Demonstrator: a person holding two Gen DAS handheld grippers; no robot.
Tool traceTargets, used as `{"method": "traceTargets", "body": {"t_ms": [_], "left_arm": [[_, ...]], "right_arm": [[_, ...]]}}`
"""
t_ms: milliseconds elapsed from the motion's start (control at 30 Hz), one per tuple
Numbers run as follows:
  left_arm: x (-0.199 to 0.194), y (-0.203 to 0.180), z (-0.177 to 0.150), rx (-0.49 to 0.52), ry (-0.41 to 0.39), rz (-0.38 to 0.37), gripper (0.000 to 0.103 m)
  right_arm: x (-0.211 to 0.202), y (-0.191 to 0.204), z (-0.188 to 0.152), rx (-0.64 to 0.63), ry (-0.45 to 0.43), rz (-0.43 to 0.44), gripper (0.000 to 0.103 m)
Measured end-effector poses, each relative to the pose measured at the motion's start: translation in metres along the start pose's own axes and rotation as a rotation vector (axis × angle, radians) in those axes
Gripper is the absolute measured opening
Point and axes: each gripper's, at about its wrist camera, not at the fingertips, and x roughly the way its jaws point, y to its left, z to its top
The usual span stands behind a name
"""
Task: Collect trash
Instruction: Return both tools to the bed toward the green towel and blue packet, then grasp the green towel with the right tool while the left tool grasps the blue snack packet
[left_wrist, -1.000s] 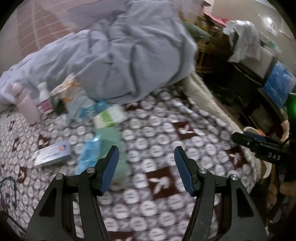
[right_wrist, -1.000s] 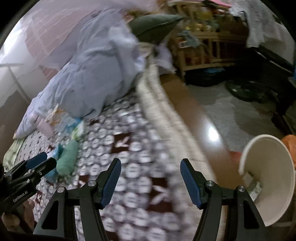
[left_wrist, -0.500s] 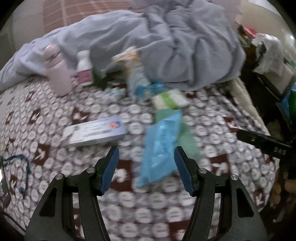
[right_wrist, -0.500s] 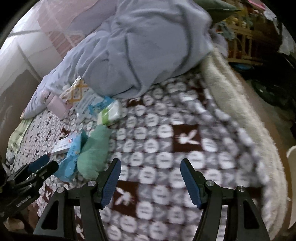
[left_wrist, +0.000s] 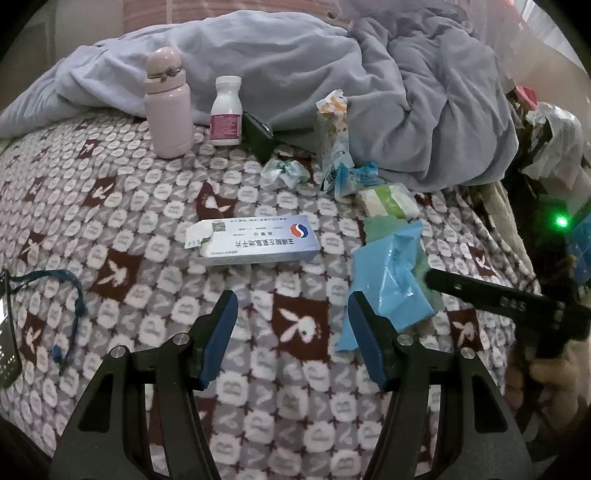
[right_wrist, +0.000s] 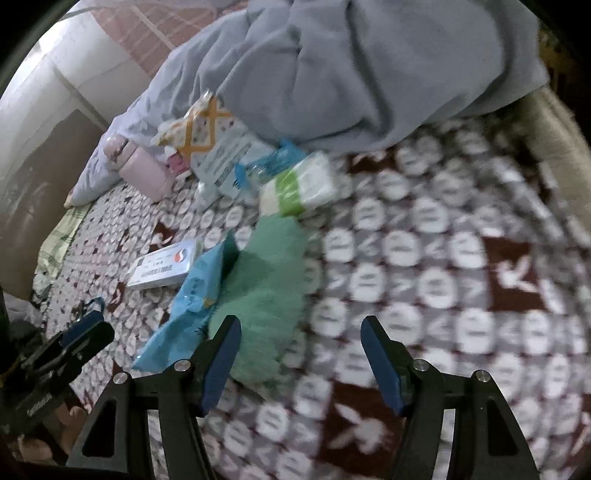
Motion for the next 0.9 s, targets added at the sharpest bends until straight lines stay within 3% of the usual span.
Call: {"method": "traceTargets", "body": {"t_ms": [267, 300, 367, 400, 533, 700, 900], "left_arm": [[-0.001, -0.008, -0.001, 0.000, 0.014, -0.091, 0.061], [0.000, -0.009, -0.001, 0.002, 0.020, -0.099, 0.061], [0.003, -0.012, -0.001, 0.011, 0.028, -0.101, 0.061], [0.005, -0.012, -0.001, 0.014, 0.030, -0.099, 0.061], [0.013, -0.012, 0.003, 0.003, 0.038, -0.088, 0.061], [0.022, -0.011, 0.009, 0.018, -0.003, -0.037, 0.061], [0.053, -0.023, 0.018, 0.120, 0.016, 0.019, 0.061]], "right_arm": [[0.026, 0.015, 0.008, 0.028, 0.057, 0.128, 0.065], [0.027, 0.018, 0.007, 0.020, 0.054, 0.130, 0.063], [0.028, 0.023, 0.005, -0.002, 0.041, 0.156, 0.046], [0.027, 0.024, 0.004, -0.009, 0.040, 0.159, 0.045], [0.006, 0.025, 0.001, -0.054, -0.001, 0.126, 0.041], [-0.045, 0.003, -0.007, -0.102, -0.070, -0.022, 0.041], [-0.075, -0.042, -0.015, -0.069, -0.040, -0.173, 0.041]]}}
